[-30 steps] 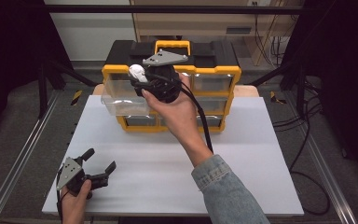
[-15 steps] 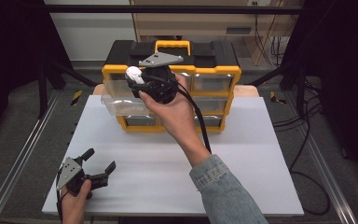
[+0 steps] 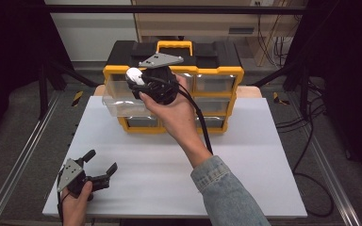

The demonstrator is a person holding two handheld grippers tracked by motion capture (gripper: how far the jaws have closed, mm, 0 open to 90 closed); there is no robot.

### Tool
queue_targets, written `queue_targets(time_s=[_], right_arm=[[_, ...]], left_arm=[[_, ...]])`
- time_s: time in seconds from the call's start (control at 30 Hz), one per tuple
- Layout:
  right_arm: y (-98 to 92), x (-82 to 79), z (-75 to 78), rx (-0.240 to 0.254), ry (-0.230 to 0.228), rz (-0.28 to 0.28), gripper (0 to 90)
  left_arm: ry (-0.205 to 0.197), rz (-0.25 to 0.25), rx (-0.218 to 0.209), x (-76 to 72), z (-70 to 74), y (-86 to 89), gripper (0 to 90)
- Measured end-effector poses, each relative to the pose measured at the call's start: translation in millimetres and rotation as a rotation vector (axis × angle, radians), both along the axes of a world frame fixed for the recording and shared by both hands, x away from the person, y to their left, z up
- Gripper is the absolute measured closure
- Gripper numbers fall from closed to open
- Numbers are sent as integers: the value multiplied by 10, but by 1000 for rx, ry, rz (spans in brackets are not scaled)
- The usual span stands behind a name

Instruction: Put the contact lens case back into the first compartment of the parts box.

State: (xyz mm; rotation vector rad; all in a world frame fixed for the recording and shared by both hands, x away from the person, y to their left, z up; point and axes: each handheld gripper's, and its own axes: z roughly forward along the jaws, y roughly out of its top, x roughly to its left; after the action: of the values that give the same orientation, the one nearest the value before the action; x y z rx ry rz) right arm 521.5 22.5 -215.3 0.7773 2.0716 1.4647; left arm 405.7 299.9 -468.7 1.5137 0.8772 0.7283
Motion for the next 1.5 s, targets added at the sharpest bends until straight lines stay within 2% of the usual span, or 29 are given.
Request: queue_targets(time_s=[1.1, 1.5], right_arm=[[137, -10, -32, -19, 11, 33, 489], [191, -14, -33, -24, 11, 41, 489]], left_arm=[[3, 2, 2, 2, -2, 1, 14], [-8, 9, -4, -7, 7, 12, 15]])
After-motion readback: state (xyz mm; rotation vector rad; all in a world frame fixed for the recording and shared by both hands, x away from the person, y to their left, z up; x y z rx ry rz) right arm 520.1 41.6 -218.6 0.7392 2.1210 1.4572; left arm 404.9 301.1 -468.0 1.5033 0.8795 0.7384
